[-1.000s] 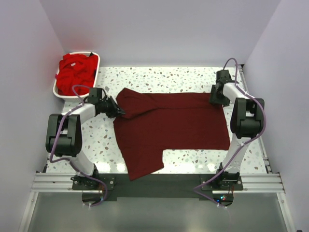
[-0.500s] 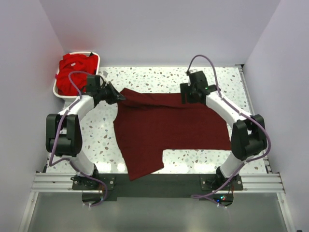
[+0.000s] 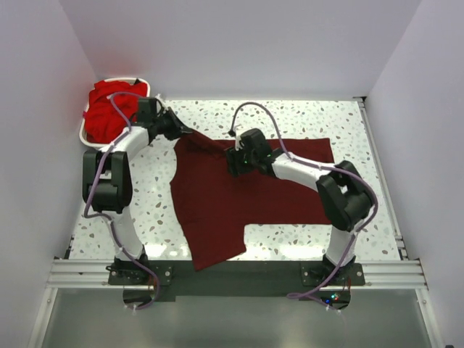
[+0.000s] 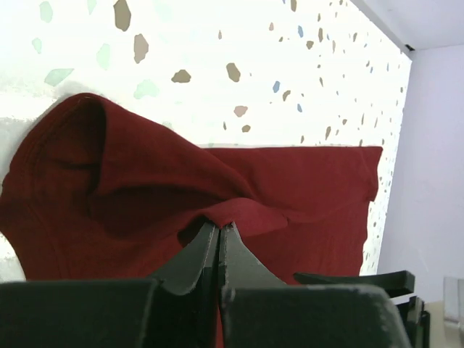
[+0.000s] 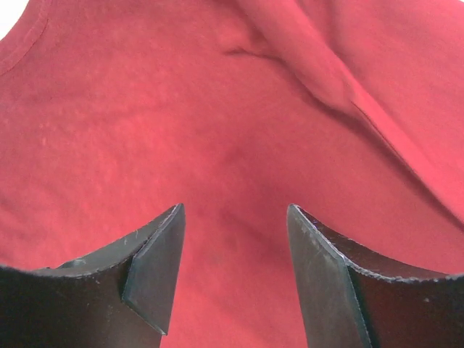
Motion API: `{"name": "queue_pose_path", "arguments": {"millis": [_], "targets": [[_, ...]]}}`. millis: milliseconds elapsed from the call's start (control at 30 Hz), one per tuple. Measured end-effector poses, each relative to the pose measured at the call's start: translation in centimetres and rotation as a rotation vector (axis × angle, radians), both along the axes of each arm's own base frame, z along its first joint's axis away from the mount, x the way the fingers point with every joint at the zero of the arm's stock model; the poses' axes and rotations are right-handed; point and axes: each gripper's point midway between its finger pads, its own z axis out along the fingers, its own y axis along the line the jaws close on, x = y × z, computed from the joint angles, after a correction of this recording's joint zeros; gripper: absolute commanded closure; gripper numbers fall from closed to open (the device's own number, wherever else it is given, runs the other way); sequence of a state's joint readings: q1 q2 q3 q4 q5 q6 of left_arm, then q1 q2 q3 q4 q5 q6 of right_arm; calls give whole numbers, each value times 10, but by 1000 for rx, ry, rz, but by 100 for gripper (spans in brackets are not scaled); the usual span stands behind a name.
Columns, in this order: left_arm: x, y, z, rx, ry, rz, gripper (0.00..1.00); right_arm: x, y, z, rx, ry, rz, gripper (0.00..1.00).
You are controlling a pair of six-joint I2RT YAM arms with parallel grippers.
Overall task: Fold and stack the t-shirts
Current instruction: Fold the tshirt
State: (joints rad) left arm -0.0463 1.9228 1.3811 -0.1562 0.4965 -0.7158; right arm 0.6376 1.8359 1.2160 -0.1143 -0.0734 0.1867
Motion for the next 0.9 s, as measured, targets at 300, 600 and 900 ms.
{"name": "queue_pose_path", "arguments": {"millis": [300, 600, 900], "targets": [[16, -1, -43, 4, 73, 2, 100, 27, 45, -31, -13, -42, 39, 40], [40, 1, -42, 40, 43, 9, 100, 64, 76, -10, -6, -153, 41, 51], [47, 3, -47, 75, 30, 4, 100, 85, 79, -37, -75, -158, 17, 60]]}}
